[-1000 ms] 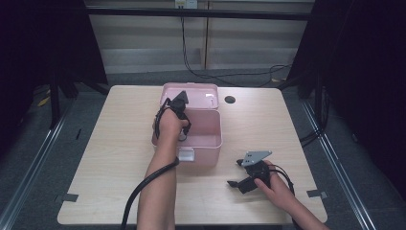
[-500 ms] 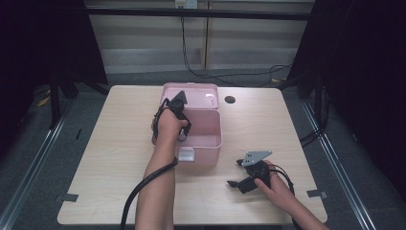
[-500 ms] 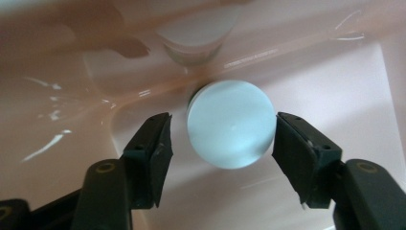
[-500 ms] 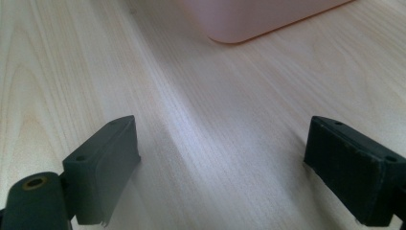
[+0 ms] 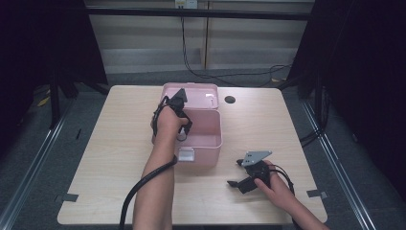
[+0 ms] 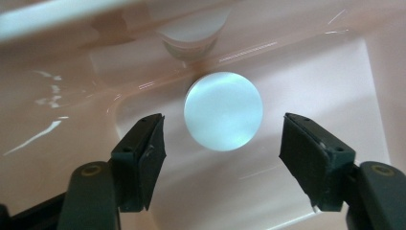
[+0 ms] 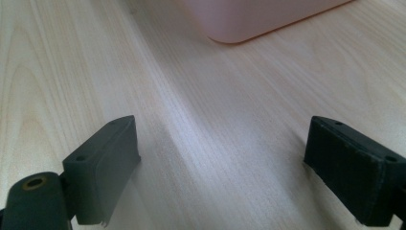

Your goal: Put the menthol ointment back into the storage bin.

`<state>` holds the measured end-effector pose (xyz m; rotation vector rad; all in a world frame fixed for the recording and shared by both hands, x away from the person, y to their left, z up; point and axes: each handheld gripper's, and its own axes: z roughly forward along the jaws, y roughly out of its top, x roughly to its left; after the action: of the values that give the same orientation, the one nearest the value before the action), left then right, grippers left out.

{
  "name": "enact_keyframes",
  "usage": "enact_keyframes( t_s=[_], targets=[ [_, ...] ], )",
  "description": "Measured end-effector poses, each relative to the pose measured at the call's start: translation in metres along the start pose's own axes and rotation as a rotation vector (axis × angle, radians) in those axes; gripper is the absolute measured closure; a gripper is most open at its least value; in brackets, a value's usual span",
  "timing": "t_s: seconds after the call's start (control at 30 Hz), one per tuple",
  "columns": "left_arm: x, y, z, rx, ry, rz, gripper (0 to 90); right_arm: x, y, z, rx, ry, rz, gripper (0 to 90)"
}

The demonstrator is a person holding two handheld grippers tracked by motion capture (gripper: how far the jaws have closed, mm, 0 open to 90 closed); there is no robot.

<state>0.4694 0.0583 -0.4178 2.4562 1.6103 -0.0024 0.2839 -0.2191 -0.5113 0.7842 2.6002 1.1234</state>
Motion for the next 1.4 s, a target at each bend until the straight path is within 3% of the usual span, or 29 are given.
enact_keyframes(
  t_s=[0.3,0.47,0.87,1.1,1.4],
  targets=[
    [0.001,-0.004,-0.01,-0.006,-0.015,-0.01,27.9,0.0,0.0,0.0,0.0,0.0,-0.001,10.8],
    [-0.001,-0.004,-0.017,-0.006,-0.028,0.018,25.4,0.0,0.0,0.0,0.0,0.001,0.0,10.8],
    [-0.012,-0.004,-0.036,-0.017,-0.044,0.048,23.1,0.0,0.0,0.0,0.0,0.0,0.0,10.8],
    [-0.014,-0.005,-0.043,-0.011,-0.05,0.05,22.5,0.0,0.0,0.0,0.0,0.0,0.0,10.8],
    [-0.015,-0.009,-0.054,-0.009,-0.052,0.081,21.8,0.0,0.0,0.0,0.0,0.0,0.0,10.8]
  ],
)
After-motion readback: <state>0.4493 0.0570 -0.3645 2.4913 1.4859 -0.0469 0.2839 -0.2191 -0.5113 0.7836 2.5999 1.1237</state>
